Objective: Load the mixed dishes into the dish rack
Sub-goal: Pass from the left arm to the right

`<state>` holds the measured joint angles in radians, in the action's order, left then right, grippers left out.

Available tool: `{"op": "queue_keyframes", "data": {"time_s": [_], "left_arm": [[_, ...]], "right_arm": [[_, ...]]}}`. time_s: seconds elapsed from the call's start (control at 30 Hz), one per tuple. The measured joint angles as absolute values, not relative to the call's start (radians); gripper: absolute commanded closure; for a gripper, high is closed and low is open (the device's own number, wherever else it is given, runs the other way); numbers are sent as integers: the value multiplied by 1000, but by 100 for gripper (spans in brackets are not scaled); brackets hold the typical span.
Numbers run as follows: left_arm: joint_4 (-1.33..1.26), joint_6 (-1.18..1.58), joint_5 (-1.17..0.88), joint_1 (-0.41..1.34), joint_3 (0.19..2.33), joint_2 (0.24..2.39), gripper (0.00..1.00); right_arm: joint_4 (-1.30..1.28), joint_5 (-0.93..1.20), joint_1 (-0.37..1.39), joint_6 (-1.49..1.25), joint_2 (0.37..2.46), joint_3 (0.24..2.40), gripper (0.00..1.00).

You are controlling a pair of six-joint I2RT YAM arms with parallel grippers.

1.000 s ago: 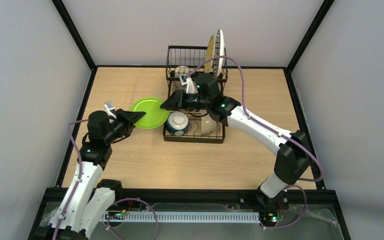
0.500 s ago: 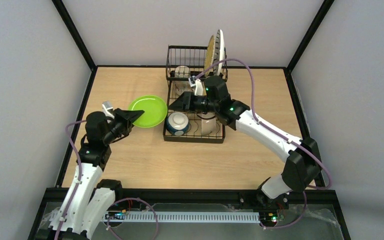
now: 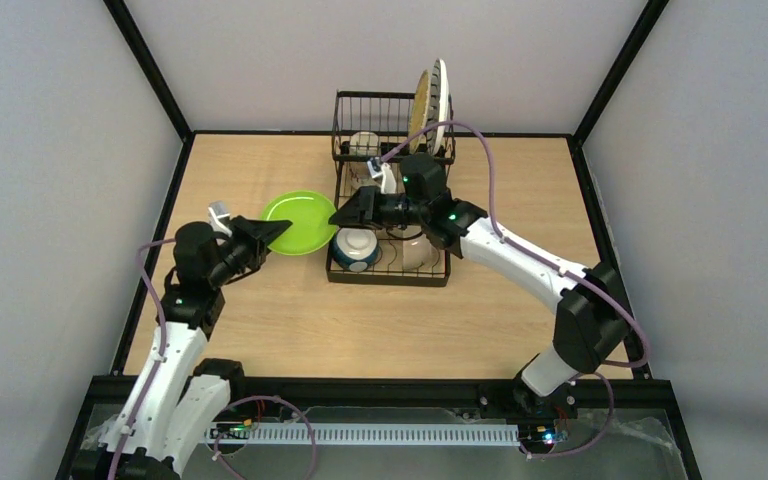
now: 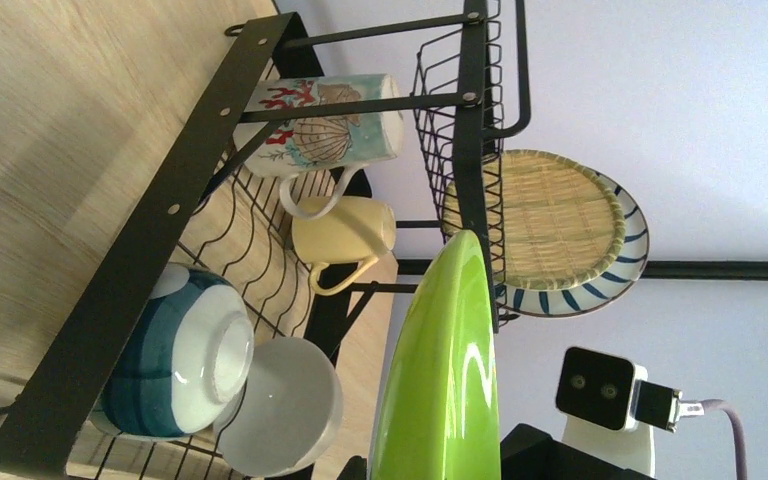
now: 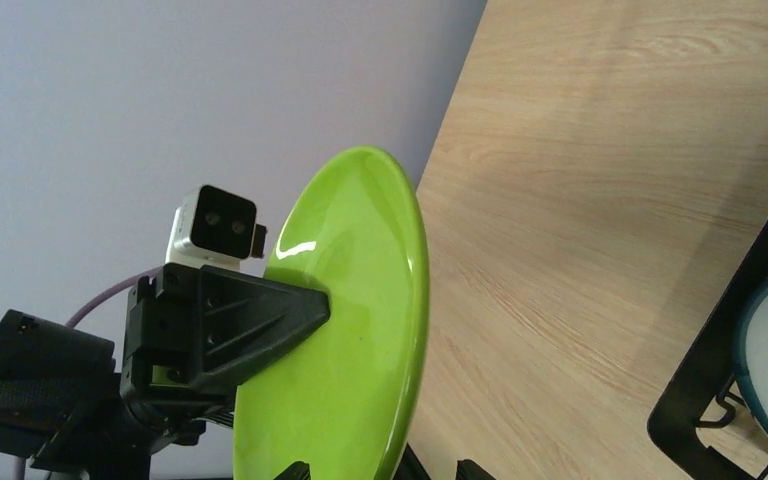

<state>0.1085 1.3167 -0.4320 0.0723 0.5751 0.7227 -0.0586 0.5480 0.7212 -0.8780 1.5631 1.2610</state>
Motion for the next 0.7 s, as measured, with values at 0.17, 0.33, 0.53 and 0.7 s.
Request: {"op": "queue_keyframes", "data": {"time_s": [0.17, 0.33, 0.53, 0.7], "left_arm": [[75, 1318, -455, 72, 563, 760, 98], [36, 1318, -477, 72, 554, 796, 98], [-20, 1318, -505, 72, 554, 835, 98], [-41, 1318, -525, 74, 554, 876, 98]], "right_arm": [[-41, 577, 721, -897, 1597, 1261, 19], [-33, 610, 721, -912, 1637, 1267, 20], [-2, 645, 721, -939, 1696, 1291, 28], [9, 662, 721, -952, 1735, 1334, 43]]}}
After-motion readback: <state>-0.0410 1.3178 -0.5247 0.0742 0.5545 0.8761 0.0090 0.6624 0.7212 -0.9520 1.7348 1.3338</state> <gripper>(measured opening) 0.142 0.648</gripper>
